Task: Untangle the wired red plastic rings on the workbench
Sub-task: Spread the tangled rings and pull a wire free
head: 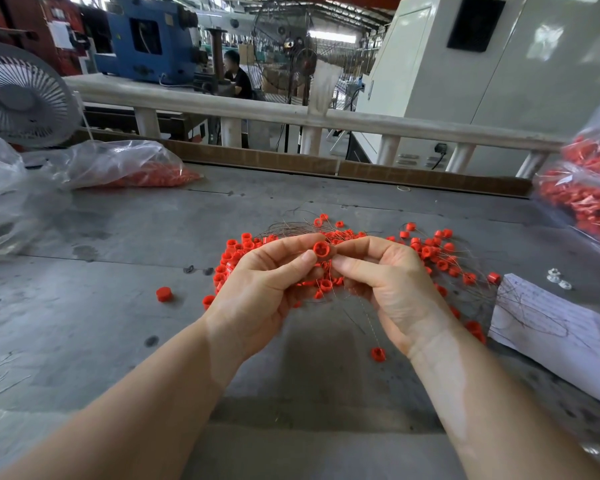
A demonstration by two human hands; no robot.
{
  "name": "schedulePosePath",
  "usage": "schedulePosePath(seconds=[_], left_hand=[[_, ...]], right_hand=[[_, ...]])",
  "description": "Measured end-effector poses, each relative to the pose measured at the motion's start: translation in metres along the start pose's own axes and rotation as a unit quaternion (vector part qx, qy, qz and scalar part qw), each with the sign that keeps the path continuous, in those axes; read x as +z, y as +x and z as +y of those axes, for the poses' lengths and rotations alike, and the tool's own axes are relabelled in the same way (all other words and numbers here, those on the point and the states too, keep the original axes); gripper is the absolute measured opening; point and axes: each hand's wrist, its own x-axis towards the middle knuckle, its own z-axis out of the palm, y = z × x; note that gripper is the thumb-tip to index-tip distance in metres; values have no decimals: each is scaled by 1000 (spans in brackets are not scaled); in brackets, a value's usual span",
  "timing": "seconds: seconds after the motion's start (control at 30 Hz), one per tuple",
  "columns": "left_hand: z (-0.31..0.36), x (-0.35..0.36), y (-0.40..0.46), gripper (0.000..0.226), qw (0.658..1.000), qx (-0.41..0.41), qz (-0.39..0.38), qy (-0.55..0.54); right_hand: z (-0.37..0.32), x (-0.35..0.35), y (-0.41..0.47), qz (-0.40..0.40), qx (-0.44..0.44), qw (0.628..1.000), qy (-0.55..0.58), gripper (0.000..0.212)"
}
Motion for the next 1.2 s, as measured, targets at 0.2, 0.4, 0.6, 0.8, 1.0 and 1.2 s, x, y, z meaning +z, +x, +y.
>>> schedulePosePath(seconds=[0.2,0.4,0.6,0.8,1.0,1.2], left_hand=[[-2,-1,1,20,1000,2,3,-4],[-3,-3,2,20,1000,-1,3,-15],[-3,-4,3,19,1000,-4,11,-13],[-4,-3,3,18,1000,-1,24,-2],[-4,-4,1,19,1000,6,29,10],[-6,-3,1,20,998,13,38,50]], right_hand=[[2,-1,1,7,5,1000,-25,10],[3,-1,2,6,4,1000,-26,9],[6,0,3,7,-12,999,-35,8],[9,-1,4,18,-33,997,-66,9],[13,-1,5,26,-54,993,-103,13],[16,-2,5,31,-79,984,-154,16]])
